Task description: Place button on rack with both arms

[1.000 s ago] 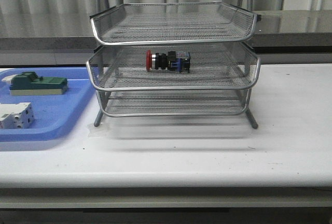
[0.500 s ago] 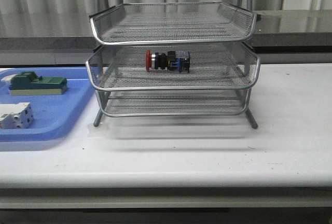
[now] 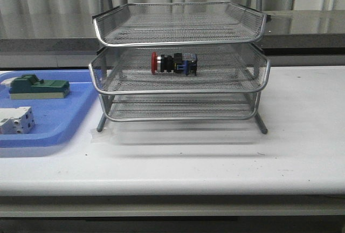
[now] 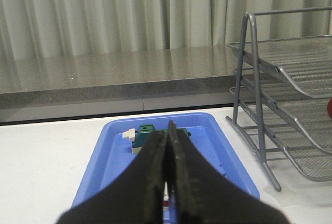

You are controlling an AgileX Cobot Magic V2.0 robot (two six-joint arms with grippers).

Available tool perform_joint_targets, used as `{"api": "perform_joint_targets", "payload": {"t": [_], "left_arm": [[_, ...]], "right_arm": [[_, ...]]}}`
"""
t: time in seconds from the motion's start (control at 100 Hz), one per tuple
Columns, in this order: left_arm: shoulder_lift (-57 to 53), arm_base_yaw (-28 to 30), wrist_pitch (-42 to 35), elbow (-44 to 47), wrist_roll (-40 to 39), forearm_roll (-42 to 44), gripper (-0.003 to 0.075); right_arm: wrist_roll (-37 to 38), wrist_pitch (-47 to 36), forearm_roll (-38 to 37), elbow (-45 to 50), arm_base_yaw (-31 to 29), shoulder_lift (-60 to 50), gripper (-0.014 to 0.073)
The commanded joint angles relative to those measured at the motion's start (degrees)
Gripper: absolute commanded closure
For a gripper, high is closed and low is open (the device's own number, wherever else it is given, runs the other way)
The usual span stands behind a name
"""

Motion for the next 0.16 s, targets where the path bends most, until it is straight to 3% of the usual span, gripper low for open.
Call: {"api": "perform_joint_targets", "payload": {"t": [0.0,0.15], "left_arm": [[-1.7,0.2,-4.9,2.7,-0.7,-0.5,0.074],[-1.7,0.2,-4.9,2.7,-0.7,-0.5,0.074]], "right_arm": [[-0.1,-4.8,-0.4,-0.8,0.1,-1.2,0.0654],[-0.1,-4.8,-0.4,-0.8,0.1,-1.2,0.0654]]}}
